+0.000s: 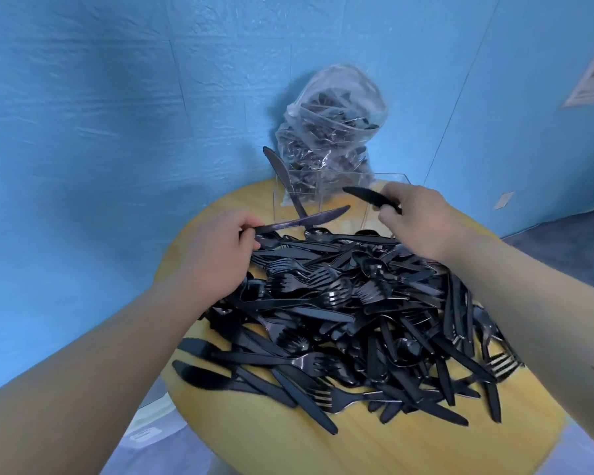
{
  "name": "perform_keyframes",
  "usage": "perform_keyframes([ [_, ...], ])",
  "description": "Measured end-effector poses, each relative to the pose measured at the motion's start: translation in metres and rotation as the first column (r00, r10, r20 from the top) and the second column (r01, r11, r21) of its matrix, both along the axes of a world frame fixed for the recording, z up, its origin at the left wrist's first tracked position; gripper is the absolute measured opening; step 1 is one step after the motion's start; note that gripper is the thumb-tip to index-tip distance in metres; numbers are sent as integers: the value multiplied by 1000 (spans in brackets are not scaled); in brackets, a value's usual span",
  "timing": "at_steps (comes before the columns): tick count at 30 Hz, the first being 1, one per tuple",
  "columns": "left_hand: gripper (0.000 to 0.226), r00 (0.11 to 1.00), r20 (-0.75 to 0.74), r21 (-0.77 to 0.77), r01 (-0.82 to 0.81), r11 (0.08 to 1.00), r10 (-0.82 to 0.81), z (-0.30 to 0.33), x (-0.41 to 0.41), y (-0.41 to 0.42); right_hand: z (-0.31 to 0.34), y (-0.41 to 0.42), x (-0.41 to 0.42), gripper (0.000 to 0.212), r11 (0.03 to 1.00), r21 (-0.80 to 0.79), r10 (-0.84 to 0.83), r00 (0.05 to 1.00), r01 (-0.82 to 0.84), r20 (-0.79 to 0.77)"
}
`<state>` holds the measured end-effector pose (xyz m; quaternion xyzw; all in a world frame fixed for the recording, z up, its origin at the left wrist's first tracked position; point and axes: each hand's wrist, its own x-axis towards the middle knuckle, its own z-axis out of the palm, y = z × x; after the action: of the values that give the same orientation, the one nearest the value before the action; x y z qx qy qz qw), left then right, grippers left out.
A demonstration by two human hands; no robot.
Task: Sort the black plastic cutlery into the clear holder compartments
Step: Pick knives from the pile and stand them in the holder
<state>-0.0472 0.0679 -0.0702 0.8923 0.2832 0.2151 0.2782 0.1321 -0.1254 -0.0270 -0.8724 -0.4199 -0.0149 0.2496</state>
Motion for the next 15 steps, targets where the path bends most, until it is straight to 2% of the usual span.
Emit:
perform_keyframes([
  [4,24,998,-44,64,57,996,-54,0,20,-19,-16,-25,21,4,973,-207,-89,994,98,57],
  [10,28,993,-86,49,89,995,-85,-3,36,-38,-31,-41,40,11,965,-206,-161,987,160,14],
  [15,39,987,-107,41,122,992,-117,-5,48,-44,-41,-52,49,11,935,-326,-149,989,142,3],
])
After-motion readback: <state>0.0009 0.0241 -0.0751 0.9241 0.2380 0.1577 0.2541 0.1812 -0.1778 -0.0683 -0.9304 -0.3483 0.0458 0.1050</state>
